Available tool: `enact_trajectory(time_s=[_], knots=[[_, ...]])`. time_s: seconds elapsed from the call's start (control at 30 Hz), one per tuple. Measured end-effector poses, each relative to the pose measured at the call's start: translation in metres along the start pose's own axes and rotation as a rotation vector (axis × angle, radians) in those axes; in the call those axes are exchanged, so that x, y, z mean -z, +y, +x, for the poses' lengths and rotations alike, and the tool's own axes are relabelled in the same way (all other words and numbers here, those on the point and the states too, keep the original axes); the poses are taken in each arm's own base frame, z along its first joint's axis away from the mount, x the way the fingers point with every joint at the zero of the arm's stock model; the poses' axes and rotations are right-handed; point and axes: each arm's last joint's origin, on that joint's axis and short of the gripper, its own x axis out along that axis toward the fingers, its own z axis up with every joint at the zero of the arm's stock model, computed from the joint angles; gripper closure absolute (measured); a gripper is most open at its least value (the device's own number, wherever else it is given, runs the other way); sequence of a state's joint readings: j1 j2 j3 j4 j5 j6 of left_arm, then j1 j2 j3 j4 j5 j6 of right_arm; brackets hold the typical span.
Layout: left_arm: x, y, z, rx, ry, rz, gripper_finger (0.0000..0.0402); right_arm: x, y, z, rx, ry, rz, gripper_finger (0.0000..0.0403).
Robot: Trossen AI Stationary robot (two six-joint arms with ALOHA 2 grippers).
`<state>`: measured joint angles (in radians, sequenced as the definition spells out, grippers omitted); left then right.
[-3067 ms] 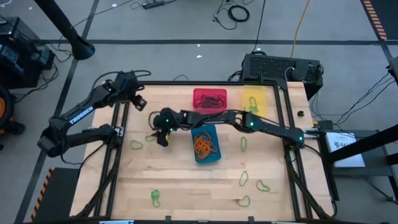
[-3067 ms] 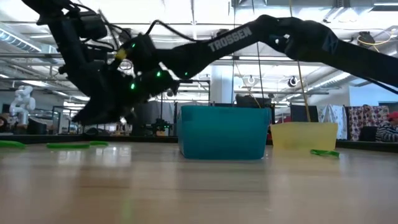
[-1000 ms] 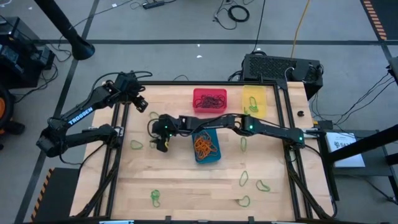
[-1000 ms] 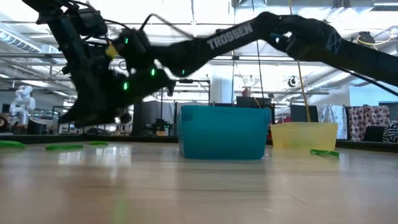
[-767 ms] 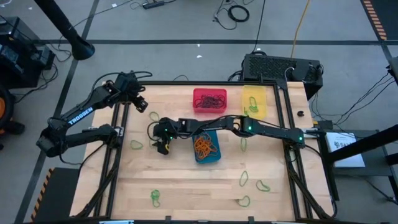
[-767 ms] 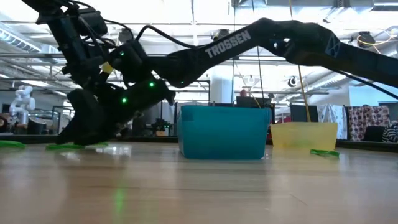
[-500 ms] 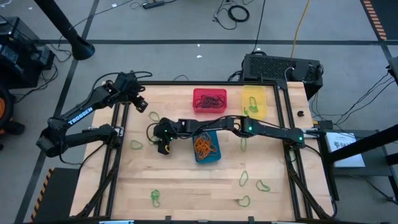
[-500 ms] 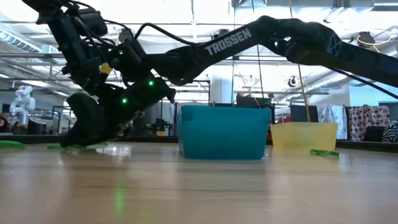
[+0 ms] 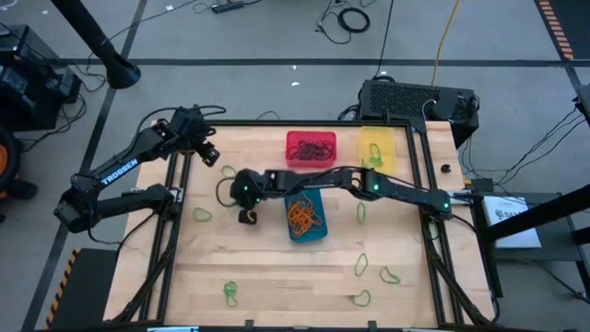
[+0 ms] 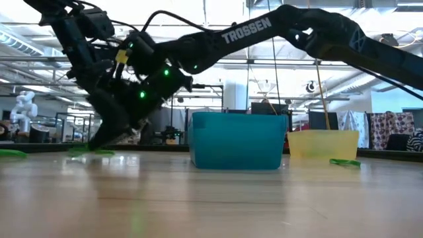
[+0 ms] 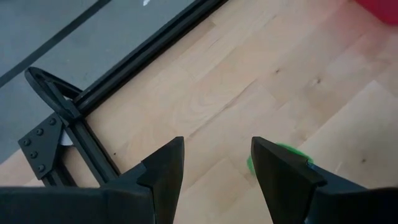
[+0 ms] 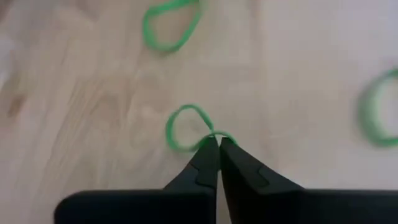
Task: Sort rubber bands into baskets
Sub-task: Put the green rubber band into the yellow bin
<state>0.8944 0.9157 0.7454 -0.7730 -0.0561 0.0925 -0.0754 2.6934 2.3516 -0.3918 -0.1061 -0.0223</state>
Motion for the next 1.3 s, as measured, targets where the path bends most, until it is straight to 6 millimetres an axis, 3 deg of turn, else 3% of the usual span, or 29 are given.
enact_trajectory(time_s=[0.3,0.53,0.73,0.97,1.07,1.2,1.3], knots=[[0.000,0.000,0.000,0.000,-0.003,0.000,0.0206,-0.045,-0.026,-0.055,0.045,-0.119,0.061,0.0401],[-0.001,0.000,0.000,0.000,-0.005,-0.001,0.0206,-0.070,-0.037,-0.129,0.069,-0.033,0.058,0.0402],[-0.001,0.000,0.000,0.011,-0.007,-0.006,0.0206,-0.059,-0.044,-0.193,0.063,0.269,0.002,0.0402],[-0.001,-0.001,0.000,0.026,-0.009,-0.028,0.0206,-0.021,-0.080,-0.246,0.048,0.684,0.117,0.0403],[-0.001,-0.001,0.000,0.028,-0.009,-0.059,0.0206,-0.013,-0.103,-0.257,0.082,0.701,0.179,0.0403],[0.000,-0.002,0.000,0.032,-0.001,-0.106,0.0206,0.001,-0.126,-0.290,0.141,0.723,0.234,0.0403],[0.000,-0.003,0.000,0.038,0.002,-0.139,0.0206,0.022,-0.140,-0.316,0.172,0.755,0.294,0.0403]])
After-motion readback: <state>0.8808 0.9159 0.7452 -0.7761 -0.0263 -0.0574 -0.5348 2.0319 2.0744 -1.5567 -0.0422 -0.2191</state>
